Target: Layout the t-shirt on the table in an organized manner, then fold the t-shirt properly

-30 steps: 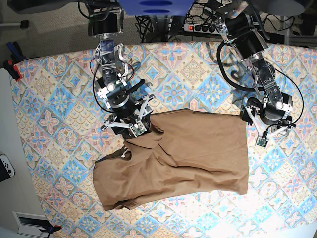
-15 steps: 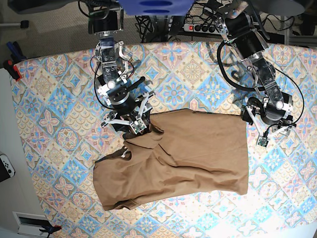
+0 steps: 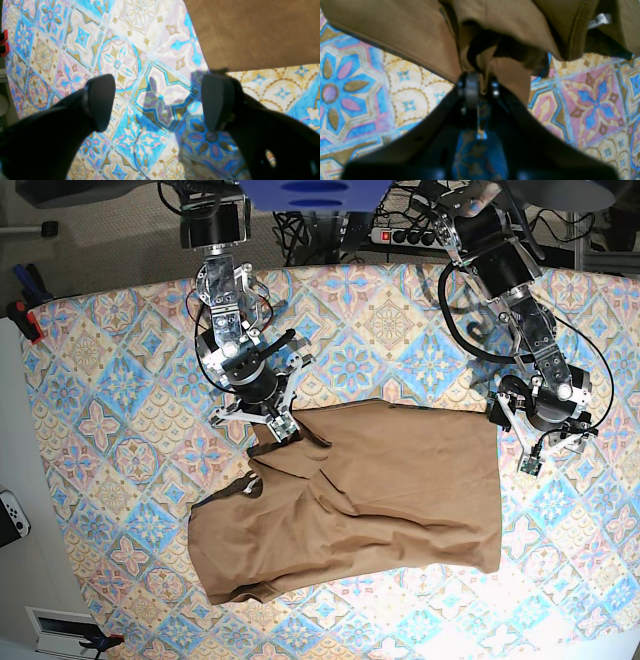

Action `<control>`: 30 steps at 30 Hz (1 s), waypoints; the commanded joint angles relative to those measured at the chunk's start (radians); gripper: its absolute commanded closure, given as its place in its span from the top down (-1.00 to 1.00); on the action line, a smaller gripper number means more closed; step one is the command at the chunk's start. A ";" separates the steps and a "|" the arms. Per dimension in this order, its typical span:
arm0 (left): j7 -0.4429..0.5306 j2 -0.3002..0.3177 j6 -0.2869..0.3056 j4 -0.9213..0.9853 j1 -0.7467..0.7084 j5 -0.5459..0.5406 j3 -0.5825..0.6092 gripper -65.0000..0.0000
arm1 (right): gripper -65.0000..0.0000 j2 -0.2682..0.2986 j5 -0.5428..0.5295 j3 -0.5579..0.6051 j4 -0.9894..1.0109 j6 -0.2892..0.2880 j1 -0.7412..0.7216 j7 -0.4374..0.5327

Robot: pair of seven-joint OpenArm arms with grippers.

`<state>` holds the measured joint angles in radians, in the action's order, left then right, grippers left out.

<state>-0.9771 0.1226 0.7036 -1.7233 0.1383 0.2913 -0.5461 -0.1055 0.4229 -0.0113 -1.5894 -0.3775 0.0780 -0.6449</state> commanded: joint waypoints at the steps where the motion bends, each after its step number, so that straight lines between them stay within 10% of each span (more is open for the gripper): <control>1: 0.011 0.010 -0.005 -0.016 0.017 0.000 0.001 0.60 | -1.00 -0.006 -0.003 0.003 -0.033 0.002 -0.016 0.024; 13: 0.010 0.010 -0.005 -0.016 0.017 0.000 0.002 0.60 | -1.00 -0.006 -0.006 -0.011 -0.216 0.002 -0.013 0.013; 19: 0.010 0.010 -0.005 -0.016 0.017 0.000 0.002 0.60 | -1.00 -0.032 -0.017 -0.212 -0.203 0.007 -0.019 0.013; 30: 0.010 0.010 -0.005 -0.016 0.019 0.000 0.002 0.60 | -1.00 -0.044 -0.431 -0.655 -0.202 0.008 -0.047 -0.094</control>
<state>-0.9810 0.1246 0.7040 -1.7229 0.1383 0.2913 -0.5442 -0.1497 0.0116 -0.6754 -1.7752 -0.3561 0.0509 -0.7773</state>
